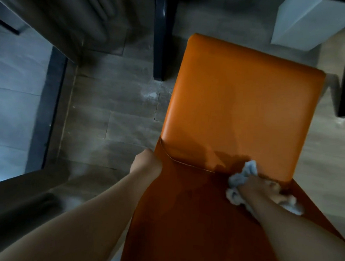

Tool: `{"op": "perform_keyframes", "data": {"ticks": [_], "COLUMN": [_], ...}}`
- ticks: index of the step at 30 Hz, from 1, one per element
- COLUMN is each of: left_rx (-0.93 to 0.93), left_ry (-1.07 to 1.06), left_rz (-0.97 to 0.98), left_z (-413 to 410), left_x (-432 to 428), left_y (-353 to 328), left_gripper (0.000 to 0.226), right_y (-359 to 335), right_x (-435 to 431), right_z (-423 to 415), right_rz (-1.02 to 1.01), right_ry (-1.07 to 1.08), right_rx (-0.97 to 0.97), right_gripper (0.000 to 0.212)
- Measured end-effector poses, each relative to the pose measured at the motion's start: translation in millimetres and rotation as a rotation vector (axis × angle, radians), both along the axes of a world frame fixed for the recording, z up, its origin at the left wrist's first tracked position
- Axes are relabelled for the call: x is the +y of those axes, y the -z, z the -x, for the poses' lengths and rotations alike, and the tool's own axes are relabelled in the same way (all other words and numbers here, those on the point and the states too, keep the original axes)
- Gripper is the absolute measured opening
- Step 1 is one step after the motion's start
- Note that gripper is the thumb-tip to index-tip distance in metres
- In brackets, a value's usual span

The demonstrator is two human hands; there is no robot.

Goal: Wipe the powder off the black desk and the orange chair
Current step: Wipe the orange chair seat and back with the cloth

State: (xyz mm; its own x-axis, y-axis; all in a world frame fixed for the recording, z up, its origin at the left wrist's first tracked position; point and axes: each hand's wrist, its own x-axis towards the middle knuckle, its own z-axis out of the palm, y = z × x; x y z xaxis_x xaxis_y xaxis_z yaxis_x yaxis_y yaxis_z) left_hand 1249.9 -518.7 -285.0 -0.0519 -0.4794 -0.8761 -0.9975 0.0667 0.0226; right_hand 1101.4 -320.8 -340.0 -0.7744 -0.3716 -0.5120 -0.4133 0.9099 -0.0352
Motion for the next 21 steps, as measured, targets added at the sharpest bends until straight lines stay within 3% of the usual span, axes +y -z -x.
{"op": "perform_keyframes", "data": {"ticks": [1,2,3,4,5,6,8,9,13,15,18,21], "left_rx": [0.008,0.015,0.027,0.037,0.042,0.043,0.036,0.021,-0.019,-0.016,0.018,0.013], "left_ry": [0.016,0.035,0.042,0.037,0.035,0.039,0.069,0.092,0.114,0.131,0.123,0.132], "left_rz": [0.001,0.002,0.0,-0.003,0.004,0.01,0.017,0.023,0.063,0.086,0.101,0.124], "left_z": [-0.2,0.5,0.5,1.2,1.3,2.3,1.7,1.7,3.0,2.5,2.5,5.3], "left_x": [0.7,0.8,0.2,-0.9,-1.8,-2.4,-1.4,-0.2,2.3,4.1,5.2,3.9], "left_y": [0.2,-0.1,0.2,-1.4,-1.3,-1.6,-2.5,-2.6,-1.8,-1.7,-2.1,-0.2], "left_gripper": [0.016,0.018,0.017,0.017,0.018,0.021,0.018,0.014,0.014,0.016,0.011,0.018], "right_y": [-5.7,-9.7,-10.8,-14.0,-3.5,-4.8,-11.6,-12.7,-21.4,-15.1,-15.2,-7.3], "right_x": [-13.9,-35.4,-58.3,-89.3,-107.3,-113.0,-95.1,-74.8,-3.4,-37.0,-113.1,-117.0], "right_z": [-3.4,-19.8,-38.2,-59.3,-72.5,-80.6,-73.5,-58.6,-18.2,-36.0,-84.0,-76.0], "right_rz": [-0.05,0.001,-0.032,-0.073,-0.04,0.024,0.045,-0.044,-0.383,-0.257,0.041,0.138], "right_ry": [0.203,0.288,0.169,0.154,0.094,0.136,0.015,0.001,0.358,0.417,0.266,0.197], "right_rx": [-0.313,-0.463,-0.721,-0.82,-0.748,-0.697,-0.682,-0.658,-0.37,-0.444,-0.632,-0.747], "right_gripper": [0.017,0.016,0.016,0.031,0.044,0.05,0.058,0.06,0.05,0.045,0.045,0.049]}}
